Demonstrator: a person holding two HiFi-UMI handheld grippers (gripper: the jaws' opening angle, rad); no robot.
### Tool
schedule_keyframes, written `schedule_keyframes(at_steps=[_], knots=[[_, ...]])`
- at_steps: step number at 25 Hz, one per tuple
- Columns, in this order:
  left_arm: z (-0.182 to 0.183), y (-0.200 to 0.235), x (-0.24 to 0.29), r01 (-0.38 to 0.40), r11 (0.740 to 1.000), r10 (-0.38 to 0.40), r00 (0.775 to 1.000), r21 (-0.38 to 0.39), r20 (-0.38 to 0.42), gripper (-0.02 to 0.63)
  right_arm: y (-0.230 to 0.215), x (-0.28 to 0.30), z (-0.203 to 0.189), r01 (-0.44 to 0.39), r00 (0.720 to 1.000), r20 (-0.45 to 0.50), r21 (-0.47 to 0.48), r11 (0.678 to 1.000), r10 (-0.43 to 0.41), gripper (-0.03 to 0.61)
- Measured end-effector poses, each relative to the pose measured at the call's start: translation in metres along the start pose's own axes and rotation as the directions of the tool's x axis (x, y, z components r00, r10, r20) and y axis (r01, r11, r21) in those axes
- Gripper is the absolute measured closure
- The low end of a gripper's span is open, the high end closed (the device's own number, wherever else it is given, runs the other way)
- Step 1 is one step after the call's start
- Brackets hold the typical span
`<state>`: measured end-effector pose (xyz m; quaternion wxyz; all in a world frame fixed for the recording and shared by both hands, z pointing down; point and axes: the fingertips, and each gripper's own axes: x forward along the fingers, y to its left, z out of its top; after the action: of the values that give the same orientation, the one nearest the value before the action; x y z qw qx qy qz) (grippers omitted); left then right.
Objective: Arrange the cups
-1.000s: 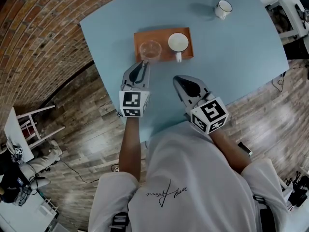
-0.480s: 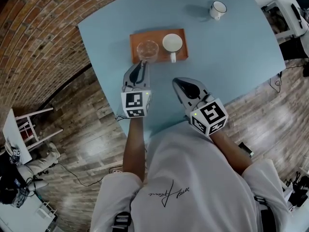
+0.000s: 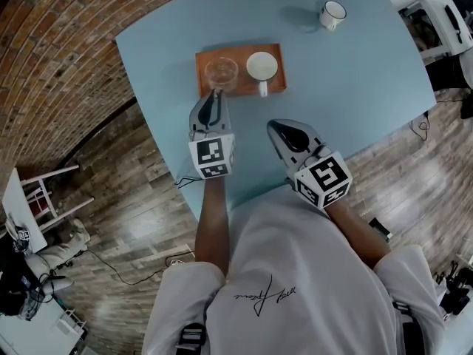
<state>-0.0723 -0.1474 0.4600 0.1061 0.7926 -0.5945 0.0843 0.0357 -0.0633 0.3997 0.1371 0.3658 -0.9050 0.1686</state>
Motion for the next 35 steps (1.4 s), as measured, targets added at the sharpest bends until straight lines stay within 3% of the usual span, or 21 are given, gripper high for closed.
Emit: schedule_keyframes(at_steps=[5, 16, 22, 35], knots=[[0.001, 0.011, 0.003, -0.079, 0.996, 0.078, 0.997, 0.046, 0.017, 0.560, -0.001, 0.002, -0.003, -0.002, 1.000, -0.019, -0.013, 1.000, 0.002, 0.555], [-0.005, 0.005, 0.008, -0.168, 0.986, 0.167, 0.984, 0.007, 0.057, 0.560, -0.006, 0.001, -0.008, -0.001, 0.998, -0.061, -0.039, 0.999, -0.002, 0.555], [-0.006, -0.003, 0.013, -0.165, 0.986, 0.161, 0.983, 0.040, 0.086, 0.560, -0.007, 0.002, -0.015, 0.004, 0.997, -0.083, -0.048, 0.999, -0.008, 0.555], [-0.015, -0.004, 0.019, -0.186, 0.982, 0.185, 0.978, 0.004, 0.092, 0.560, -0.008, 0.001, -0.018, 0.019, 0.993, -0.112, -0.065, 0.998, -0.026, 0.555]])
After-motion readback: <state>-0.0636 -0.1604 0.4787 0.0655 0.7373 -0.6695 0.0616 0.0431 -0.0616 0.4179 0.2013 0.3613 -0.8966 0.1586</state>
